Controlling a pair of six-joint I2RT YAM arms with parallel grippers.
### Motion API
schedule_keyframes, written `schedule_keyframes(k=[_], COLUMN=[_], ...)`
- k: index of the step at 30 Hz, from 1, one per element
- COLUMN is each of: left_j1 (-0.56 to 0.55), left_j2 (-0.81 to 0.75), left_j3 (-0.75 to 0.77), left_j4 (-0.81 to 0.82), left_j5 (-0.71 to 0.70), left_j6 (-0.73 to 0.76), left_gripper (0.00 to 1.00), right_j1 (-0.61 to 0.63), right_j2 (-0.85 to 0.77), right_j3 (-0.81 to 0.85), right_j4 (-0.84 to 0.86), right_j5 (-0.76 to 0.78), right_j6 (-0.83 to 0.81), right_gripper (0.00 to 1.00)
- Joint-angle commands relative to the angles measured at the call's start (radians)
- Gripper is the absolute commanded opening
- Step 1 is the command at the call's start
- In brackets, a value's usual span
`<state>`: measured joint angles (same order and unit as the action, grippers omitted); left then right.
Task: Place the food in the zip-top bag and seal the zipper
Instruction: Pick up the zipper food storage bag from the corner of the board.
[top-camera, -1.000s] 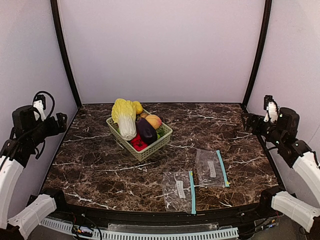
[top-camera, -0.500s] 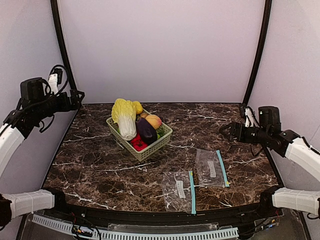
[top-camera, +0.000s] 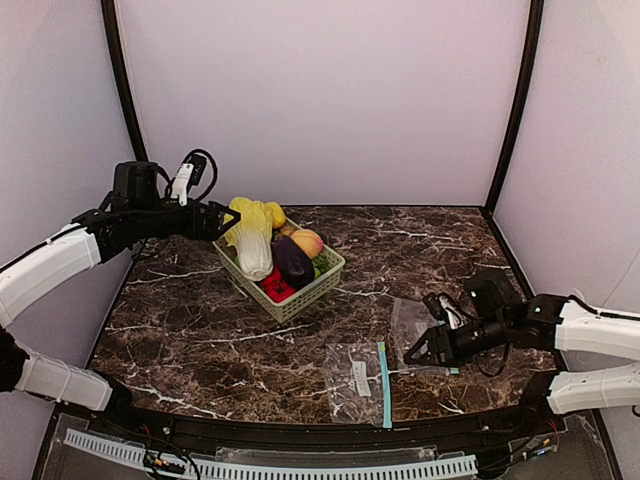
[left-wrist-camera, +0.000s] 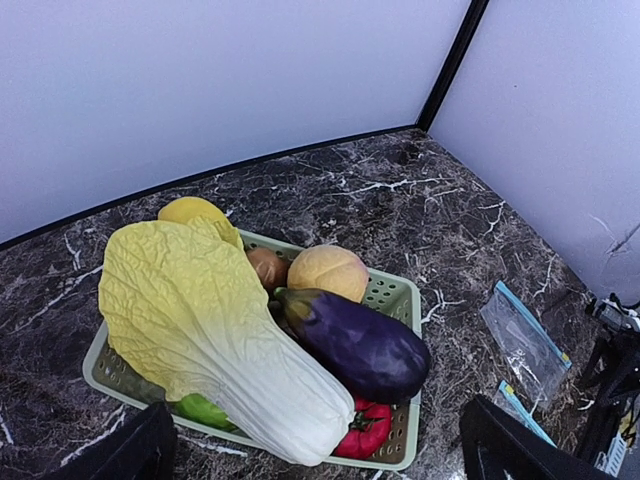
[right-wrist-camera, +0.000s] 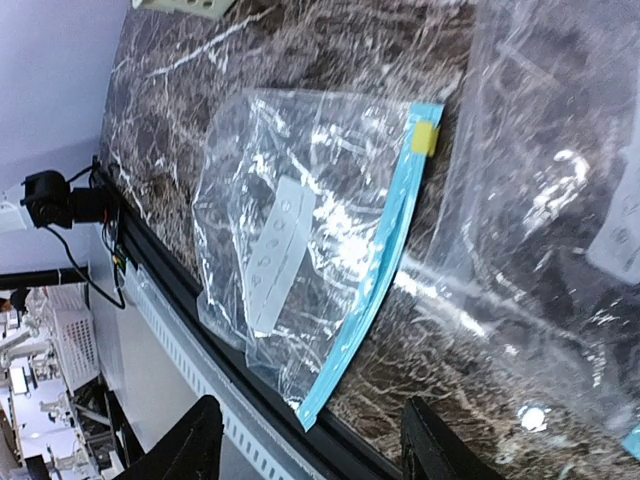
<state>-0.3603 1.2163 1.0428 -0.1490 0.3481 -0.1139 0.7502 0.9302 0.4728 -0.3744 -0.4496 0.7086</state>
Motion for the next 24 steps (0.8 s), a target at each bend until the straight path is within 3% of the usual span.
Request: schedule_keyframes(k=[1, 11, 24], left_j1=[0.000, 0.000, 0.000], left_j2=[-0.070, -0.071, -0.075], left_j3=[-0.034, -0.038, -0.033], left_j4=[0.062, 0.053, 0.043], left_j5=[0.005, -0.031, -0.031], left_j6=[0.041, 0.039, 0.045], left_gripper=[1.00, 1.00, 1.00], right_j1=[0.113, 0.421, 0.527], right_j2=[-0.013, 0.141, 0.321], right_j3=[-0.054, -0.094, -0.066], right_j4=[0.073, 0.206, 0.310], right_j5=[-0.020, 0.135, 0.191], right_j6=[0.186, 0.448, 0.546], right_gripper=[0.58, 0.54, 0.42])
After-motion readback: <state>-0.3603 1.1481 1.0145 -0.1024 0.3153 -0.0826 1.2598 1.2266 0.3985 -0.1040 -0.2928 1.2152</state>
